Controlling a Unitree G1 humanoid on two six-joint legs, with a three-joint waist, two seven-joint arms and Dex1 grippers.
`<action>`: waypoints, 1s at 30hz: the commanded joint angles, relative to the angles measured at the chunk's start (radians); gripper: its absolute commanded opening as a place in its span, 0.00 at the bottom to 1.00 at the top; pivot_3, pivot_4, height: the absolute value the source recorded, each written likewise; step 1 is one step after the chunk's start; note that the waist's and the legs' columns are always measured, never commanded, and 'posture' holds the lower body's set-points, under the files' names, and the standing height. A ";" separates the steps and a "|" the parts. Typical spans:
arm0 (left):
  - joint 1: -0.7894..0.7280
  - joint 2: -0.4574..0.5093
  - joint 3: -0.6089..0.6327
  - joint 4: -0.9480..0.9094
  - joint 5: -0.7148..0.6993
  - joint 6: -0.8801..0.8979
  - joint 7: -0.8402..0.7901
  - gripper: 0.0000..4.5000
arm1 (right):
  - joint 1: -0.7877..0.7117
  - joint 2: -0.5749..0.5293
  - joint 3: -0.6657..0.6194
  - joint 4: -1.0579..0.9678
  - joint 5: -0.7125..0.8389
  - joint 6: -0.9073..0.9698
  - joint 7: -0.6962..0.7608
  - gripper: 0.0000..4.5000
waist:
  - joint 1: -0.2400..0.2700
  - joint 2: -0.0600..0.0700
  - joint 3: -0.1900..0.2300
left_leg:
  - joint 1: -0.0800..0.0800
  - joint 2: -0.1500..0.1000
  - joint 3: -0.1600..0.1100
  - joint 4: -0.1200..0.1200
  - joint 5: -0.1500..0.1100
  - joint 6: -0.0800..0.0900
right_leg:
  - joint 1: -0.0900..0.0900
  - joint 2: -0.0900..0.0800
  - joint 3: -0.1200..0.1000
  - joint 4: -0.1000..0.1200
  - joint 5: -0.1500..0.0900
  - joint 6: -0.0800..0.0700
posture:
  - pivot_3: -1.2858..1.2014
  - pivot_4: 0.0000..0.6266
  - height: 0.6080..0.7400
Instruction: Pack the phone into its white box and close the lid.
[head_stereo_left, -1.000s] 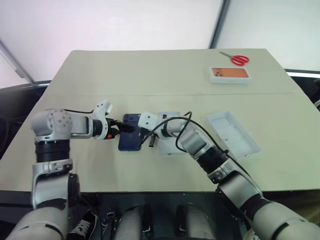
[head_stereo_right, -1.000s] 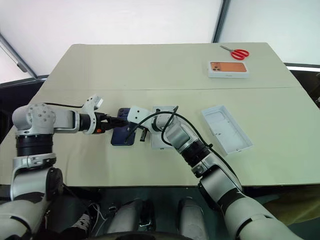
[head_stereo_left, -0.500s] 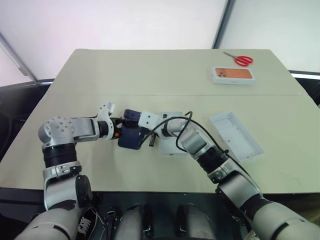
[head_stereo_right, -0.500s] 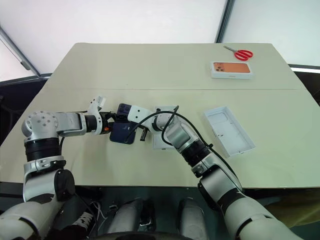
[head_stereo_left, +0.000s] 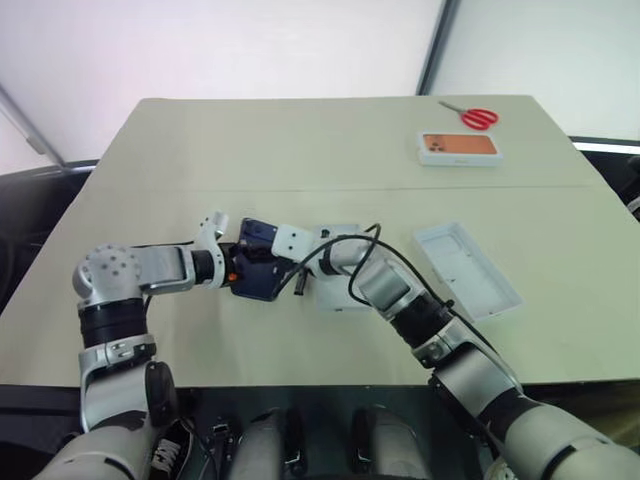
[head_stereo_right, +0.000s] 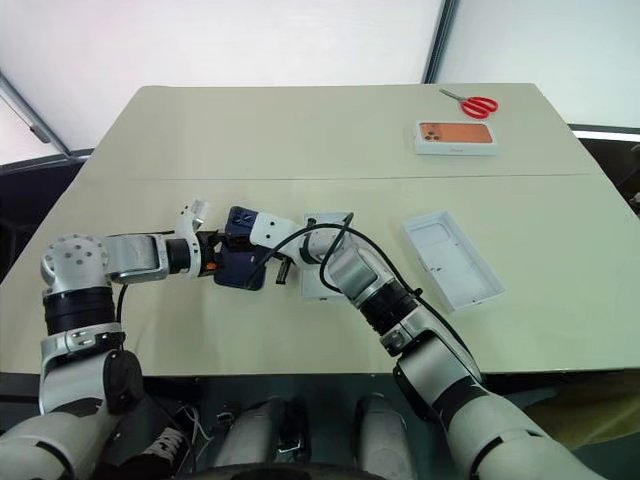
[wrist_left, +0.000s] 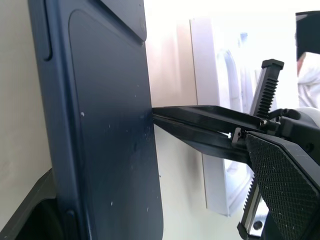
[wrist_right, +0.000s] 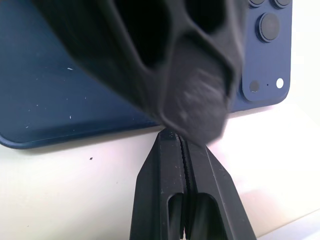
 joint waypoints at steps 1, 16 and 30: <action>0.041 0.014 0.015 0.005 0.030 0.028 -0.022 0.87 | -0.002 0.008 0.006 -0.026 0.005 0.004 0.006 0.00 | -0.001 0.000 0.000 | 0.000 0.000 0.000 0.000 0.000 0.000 | 0.000 0.000 0.000 0.000 0.000 0.000 | 0.52 0.24 0.98; 0.117 0.018 0.074 0.024 0.073 0.002 -0.154 0.53 | -0.003 0.007 0.010 -0.026 0.001 -0.007 0.008 0.00 | -0.002 -0.001 0.000 | -0.001 0.000 0.000 -0.001 0.000 0.000 | -0.002 0.000 0.000 -0.001 0.000 0.000 | 0.52 0.24 0.98; 0.133 -0.009 0.070 0.018 0.105 0.000 -0.220 0.05 | 0.001 0.007 0.012 -0.032 -0.001 -0.005 0.006 0.00 | -0.001 -0.001 0.000 | -0.002 0.000 0.000 -0.002 0.000 -0.001 | -0.005 -0.001 0.000 -0.001 0.000 0.000 | 0.52 0.24 0.98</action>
